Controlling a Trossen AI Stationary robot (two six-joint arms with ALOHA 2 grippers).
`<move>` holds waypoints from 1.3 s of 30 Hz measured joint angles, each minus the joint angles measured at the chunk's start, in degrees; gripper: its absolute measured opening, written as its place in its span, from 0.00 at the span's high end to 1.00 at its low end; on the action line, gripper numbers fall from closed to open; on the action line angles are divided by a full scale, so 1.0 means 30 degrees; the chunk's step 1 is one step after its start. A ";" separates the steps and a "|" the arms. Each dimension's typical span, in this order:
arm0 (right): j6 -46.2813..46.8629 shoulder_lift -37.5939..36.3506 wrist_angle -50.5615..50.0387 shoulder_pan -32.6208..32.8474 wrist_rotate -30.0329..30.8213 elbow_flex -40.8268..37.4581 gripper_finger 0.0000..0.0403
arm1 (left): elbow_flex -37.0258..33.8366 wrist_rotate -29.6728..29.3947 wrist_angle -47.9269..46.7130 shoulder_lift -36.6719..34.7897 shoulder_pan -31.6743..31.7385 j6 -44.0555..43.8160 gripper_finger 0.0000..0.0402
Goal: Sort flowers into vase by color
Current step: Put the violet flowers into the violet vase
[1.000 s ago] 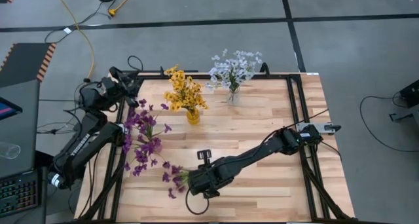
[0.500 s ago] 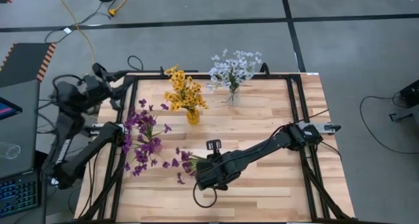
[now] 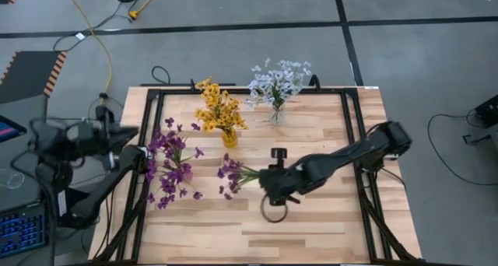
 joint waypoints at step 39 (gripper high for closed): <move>-0.5152 0.1392 4.2999 -0.2878 -0.6586 -1.3694 0.90 | 0.3779 0.7518 -0.5973 -0.2612 0.5057 -0.0117 1.00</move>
